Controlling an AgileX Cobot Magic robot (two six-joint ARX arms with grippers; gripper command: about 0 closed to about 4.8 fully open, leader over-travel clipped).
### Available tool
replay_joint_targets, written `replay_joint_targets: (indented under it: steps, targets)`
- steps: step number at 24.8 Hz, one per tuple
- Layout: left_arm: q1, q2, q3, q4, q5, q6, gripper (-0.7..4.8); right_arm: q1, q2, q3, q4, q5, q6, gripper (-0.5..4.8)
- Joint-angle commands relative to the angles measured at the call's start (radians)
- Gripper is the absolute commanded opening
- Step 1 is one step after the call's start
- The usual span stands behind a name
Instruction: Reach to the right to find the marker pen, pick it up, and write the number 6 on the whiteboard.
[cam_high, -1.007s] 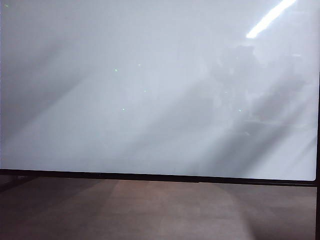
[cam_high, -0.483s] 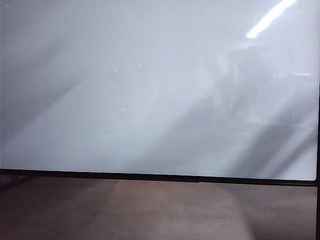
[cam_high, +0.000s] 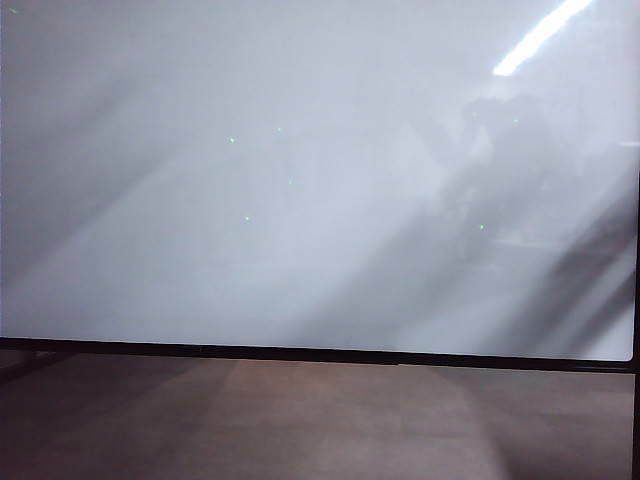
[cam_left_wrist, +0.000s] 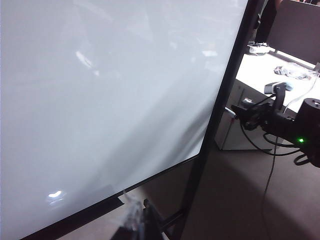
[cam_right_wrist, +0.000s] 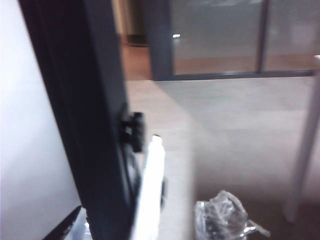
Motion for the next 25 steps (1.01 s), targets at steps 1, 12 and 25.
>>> replay_joint_targets:
  steps: [1, 12, 25]
  targets:
    - [-0.001, -0.003, 0.004, 0.012, 0.006, 0.004, -0.05, 0.002, 0.034, 0.043, 0.010, -0.020, 0.000, 2.79]
    - [-0.001, -0.003, 0.004, 0.012, 0.006, -0.003, -0.05, 0.006, 0.090, 0.080, 0.010, -0.015, -0.004, 2.60]
    - [-0.001, -0.002, 0.004, 0.013, 0.004, -0.003, -0.05, 0.018, 0.128, 0.088, 0.010, -0.015, -0.004, 2.07]
